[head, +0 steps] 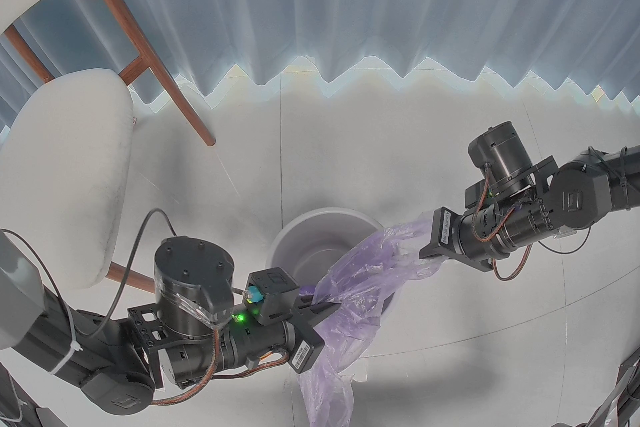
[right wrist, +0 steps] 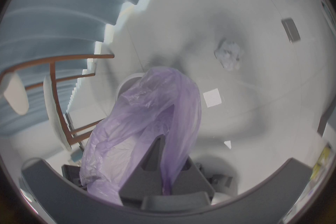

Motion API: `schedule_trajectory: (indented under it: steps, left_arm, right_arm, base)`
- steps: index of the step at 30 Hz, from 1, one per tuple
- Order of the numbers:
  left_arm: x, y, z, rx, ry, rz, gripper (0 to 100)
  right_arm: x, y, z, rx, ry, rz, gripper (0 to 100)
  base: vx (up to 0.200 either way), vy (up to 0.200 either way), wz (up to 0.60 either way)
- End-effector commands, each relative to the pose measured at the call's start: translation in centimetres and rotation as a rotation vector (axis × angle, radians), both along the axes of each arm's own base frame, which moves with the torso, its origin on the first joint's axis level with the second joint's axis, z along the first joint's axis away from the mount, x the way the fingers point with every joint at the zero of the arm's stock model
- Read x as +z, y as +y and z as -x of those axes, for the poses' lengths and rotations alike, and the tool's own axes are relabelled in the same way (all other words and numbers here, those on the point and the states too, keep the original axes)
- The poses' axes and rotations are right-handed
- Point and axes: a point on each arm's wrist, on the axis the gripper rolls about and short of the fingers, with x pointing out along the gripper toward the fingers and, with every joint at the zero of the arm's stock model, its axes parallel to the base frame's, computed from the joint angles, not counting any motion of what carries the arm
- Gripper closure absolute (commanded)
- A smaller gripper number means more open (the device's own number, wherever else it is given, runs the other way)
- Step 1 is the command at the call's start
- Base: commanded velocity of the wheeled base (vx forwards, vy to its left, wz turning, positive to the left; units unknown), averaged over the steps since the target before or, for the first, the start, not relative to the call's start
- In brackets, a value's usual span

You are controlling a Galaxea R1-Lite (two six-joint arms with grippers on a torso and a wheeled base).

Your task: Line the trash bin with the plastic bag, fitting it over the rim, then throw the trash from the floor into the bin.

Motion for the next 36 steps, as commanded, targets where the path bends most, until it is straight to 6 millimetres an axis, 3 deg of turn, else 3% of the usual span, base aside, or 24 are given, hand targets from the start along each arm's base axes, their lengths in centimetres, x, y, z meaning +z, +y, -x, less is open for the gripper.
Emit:
schedule_trajectory:
  steps: [1,15,24,25,36]
  left_arm:
    - [0.1,0.2,-0.3,0.031,-0.008,0.000,100]
    - [-0.4,-0.1,-2.0,0.064,-0.027,0.004,100]
    - [-0.4,-0.6,-2.3,0.057,-0.030,0.012,100]
    - [-0.4,-0.7,-2.3,0.056,-0.030,0.012,0]
    - [-0.2,-0.8,-1.9,0.044,-0.019,0.015,0]
  right_arm:
    - [1.0,-0.1,-0.1,0.071,-0.099,0.040,100]
    - [0.5,1.2,-1.6,0.321,-0.369,0.162,100]
    - [0.2,1.3,-1.4,0.322,-0.370,0.158,100]
    - [0.1,1.3,-1.4,0.322,-0.367,0.158,100]
    - [0.1,-0.3,-2.2,0.253,-0.458,0.132,100]
  base:
    - [0.000,0.000,0.00]
    - [0.000,0.000,0.00]
    - [0.000,0.000,0.00]
    - [0.000,0.000,0.00]
    - [0.000,0.000,0.00]
